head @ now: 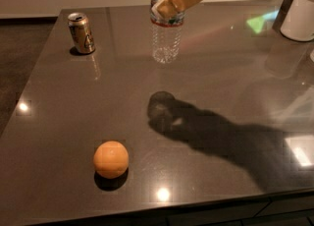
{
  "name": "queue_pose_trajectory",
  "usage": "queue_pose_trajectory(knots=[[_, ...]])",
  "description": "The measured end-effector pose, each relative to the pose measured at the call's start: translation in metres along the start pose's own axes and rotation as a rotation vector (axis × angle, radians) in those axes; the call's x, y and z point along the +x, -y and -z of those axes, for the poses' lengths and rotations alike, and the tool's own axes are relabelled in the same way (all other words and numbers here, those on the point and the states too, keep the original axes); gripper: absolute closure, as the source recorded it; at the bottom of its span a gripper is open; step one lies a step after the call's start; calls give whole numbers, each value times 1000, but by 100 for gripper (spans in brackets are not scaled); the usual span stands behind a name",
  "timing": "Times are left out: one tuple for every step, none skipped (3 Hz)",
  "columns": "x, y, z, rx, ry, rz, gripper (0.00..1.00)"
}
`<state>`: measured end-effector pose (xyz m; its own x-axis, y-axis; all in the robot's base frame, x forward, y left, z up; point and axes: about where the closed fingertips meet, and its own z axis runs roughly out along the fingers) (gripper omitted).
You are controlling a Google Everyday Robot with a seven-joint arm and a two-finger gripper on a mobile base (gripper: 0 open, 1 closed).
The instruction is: Pick water bottle
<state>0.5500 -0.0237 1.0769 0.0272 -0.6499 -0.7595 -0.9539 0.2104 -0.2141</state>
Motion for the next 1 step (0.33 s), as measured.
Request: queue_pose_trajectory(knots=[[0,0,0,0,0,0,100]])
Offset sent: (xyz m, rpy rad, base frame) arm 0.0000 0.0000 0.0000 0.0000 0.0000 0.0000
